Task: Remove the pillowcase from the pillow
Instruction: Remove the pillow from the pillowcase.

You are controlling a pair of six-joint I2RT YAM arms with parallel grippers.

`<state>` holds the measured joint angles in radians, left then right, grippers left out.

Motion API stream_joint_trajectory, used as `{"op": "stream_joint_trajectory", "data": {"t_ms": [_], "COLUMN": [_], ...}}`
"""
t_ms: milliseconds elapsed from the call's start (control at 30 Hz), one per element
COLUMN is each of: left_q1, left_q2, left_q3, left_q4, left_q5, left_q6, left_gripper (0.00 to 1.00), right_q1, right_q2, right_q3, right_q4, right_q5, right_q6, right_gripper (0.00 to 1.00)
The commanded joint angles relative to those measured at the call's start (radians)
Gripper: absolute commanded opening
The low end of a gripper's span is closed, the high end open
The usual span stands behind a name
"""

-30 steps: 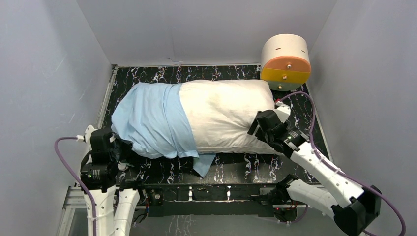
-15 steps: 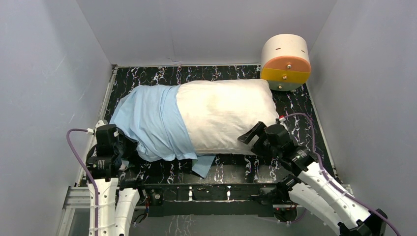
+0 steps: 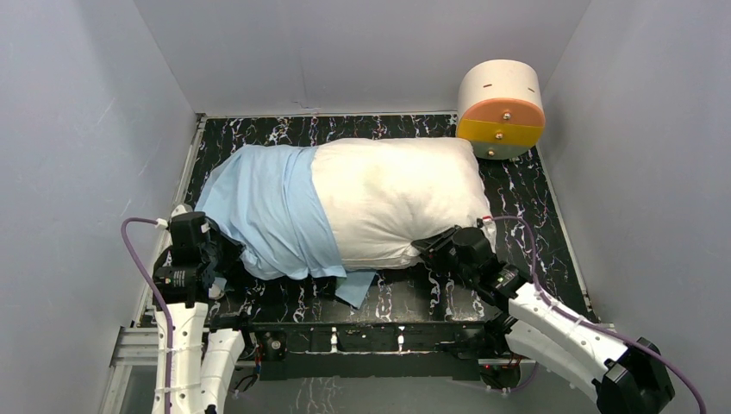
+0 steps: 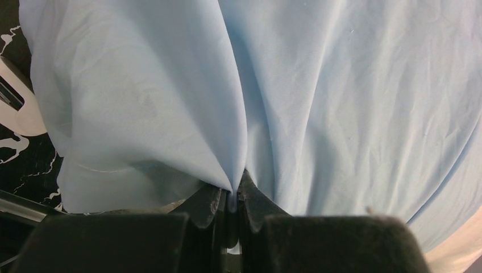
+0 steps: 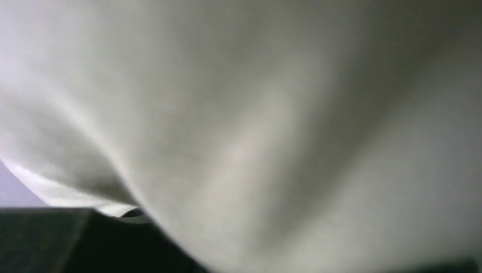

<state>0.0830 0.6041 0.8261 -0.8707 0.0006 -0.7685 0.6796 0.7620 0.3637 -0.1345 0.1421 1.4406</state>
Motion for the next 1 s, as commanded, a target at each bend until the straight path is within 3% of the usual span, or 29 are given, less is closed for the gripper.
{"op": "stream_joint_trajectory", "data": {"t_ms": [0, 67, 200, 333, 567, 700, 800, 967], "left_q1": [0.001, 0.001, 0.001, 0.001, 0.001, 0.001, 0.001, 0.001], "left_q2": [0.008, 0.011, 0.022, 0.053, 0.119, 0.139, 0.161, 0.155], "left_q3": [0.023, 0.034, 0.038, 0.045, 0.071, 0.053, 0.051, 0.079], "left_q4": [0.03, 0.015, 0.007, 0.013, 0.033, 0.091, 0.111, 0.117], "left_q5": [0.03, -0.004, -0.083, -0.118, -0.162, -0.079, 0.052, 0.166], "left_q6": [0.014, 0.025, 0.05, 0.071, 0.093, 0.113, 0.145, 0.168], "left_gripper": [0.0, 0.0, 0.0, 0.0, 0.0, 0.02, 0.32, 0.69], "right_q1": [-0.003, -0.003, -0.002, -0.002, -0.003, -0.003, -0.002, -0.002], "right_q2": [-0.063, -0.123, -0.286, -0.434, -0.475, -0.44, -0.424, -0.406], "right_q3": [-0.012, 0.04, 0.15, 0.216, 0.245, 0.239, 0.233, 0.23], "right_q4": [0.023, -0.141, -0.532, -0.788, -0.918, -0.816, -0.719, -0.687], "right_q5": [0.334, 0.463, 0.718, 0.884, 0.937, 0.889, 0.817, 0.743], "right_q6": [0.115, 0.095, 0.116, 0.178, 0.212, 0.102, 0.001, -0.047], "right_gripper": [0.21, 0.0, 0.0, 0.0, 0.0, 0.0, 0.0, 0.01]}}
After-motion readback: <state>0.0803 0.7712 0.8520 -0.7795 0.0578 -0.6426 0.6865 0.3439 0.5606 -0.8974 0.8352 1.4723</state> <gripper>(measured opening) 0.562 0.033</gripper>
